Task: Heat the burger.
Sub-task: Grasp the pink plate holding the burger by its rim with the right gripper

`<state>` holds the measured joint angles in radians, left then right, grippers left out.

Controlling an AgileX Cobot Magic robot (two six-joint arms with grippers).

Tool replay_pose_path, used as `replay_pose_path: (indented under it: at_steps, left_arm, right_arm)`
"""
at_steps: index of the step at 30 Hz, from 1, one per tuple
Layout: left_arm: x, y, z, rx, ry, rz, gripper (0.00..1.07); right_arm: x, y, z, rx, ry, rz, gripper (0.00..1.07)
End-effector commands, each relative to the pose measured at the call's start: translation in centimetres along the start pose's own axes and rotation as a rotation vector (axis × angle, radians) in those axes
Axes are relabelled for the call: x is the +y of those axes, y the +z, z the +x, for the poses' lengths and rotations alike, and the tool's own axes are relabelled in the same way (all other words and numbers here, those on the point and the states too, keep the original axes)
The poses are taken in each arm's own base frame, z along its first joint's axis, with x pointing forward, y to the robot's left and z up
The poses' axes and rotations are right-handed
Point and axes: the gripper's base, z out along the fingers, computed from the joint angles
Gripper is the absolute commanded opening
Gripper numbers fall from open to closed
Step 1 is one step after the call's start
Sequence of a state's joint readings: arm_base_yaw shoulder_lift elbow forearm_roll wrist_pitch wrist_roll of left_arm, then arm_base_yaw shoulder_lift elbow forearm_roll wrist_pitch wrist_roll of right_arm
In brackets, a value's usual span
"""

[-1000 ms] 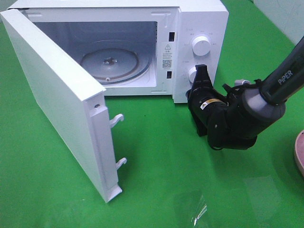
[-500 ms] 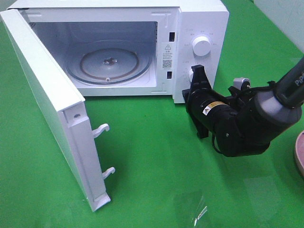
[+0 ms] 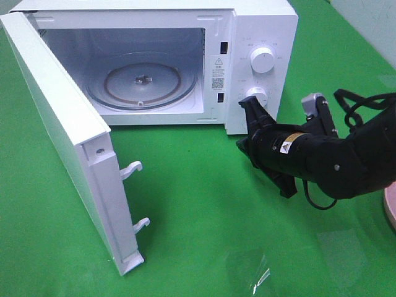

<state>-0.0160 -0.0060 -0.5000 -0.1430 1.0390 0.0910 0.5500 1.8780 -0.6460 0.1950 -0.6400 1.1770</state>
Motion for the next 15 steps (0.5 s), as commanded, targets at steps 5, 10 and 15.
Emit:
replay_pose_path:
  at_steps: [5, 10, 15]
  left_arm:
    - [0.0, -0.1, 0.1, -0.009, -0.006, 0.005, 0.98]
    - [0.0, -0.1, 0.1, -0.009, -0.006, 0.005, 0.98]
    - [0.0, -0.1, 0.1, -0.009, -0.006, 0.005, 0.98]
  right_arm:
    - [1.7, -2.4, -0.2, 0.094, -0.27, 0.073, 0.02]
    - [2.0, -4.7, -1.3, 0.172, -0.476, 0.188, 0.03]
    - [1.8, -6.2, -2.6, 0.27, -0.613, 0.312, 0.06]
